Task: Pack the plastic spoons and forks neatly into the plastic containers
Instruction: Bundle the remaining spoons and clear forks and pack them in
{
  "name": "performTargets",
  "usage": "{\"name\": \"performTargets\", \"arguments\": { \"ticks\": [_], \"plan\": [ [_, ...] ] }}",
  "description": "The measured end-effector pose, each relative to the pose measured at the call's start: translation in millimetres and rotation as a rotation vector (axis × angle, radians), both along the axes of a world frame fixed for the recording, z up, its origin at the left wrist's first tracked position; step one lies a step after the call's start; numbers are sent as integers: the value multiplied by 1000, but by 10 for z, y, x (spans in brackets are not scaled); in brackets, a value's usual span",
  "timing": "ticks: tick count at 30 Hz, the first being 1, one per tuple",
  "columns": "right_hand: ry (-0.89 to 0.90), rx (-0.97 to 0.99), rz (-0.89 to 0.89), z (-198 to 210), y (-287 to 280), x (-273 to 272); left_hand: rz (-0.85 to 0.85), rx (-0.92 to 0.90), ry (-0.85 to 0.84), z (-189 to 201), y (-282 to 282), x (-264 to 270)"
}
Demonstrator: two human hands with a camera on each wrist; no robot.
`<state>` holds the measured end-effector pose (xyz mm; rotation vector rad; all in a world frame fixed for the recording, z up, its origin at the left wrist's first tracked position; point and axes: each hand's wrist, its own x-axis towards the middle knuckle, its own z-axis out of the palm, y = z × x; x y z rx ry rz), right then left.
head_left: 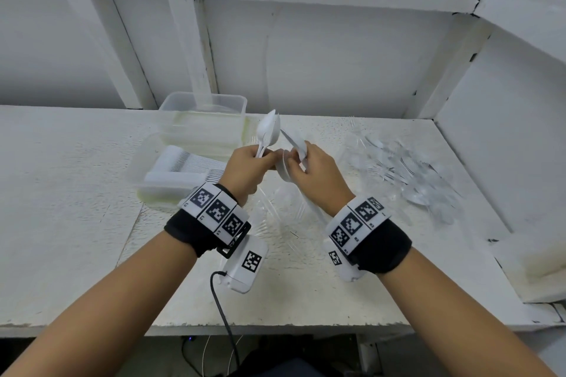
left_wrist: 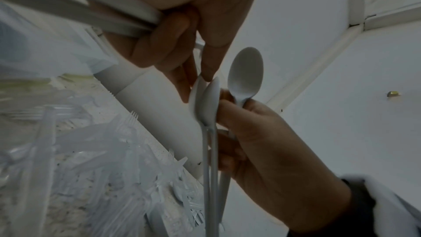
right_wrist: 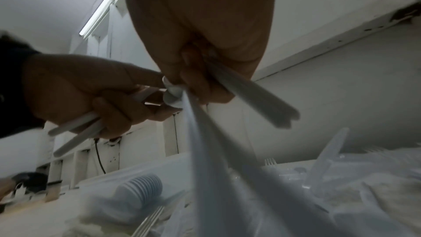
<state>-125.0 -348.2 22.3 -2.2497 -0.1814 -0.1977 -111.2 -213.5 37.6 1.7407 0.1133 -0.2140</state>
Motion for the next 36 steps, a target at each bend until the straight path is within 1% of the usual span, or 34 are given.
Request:
{"name": "performTargets", "arguments": {
  "ticks": [3, 7, 11, 14, 16, 19, 24, 27, 32, 36],
  "plan": [
    [92, 64, 12, -4, -62, -9, -36, -31, 30, -5, 21, 2],
    [156, 91, -61, -12, -127, 22, -91, -29, 25, 15, -7, -22],
    [146, 278, -155, 69, -176, 11, -93, 46, 18, -14, -47, -34],
    [124, 430, -157, 166, -191, 0, -132, 77, 27, -69, -60, -37],
    [129, 490, -141, 193, -172, 10, -180, 120, 16, -95, -69, -44],
    [149, 505, -155, 176, -108, 35, -242, 190, -42, -133, -86, -61],
    [142, 386, -238, 105, -65, 67, -300, 243, -113, -173, -102, -91],
    [148, 347, -253, 68, -77, 74, -316, 171, -76, -162, -100, -119],
    [137, 384, -197, 81, -96, 37, -369, -90, 138, -165, -66, -126],
    [92, 358, -201, 67, -82, 44, -469, -206, 237, -118, -35, -148]
  ]
}}
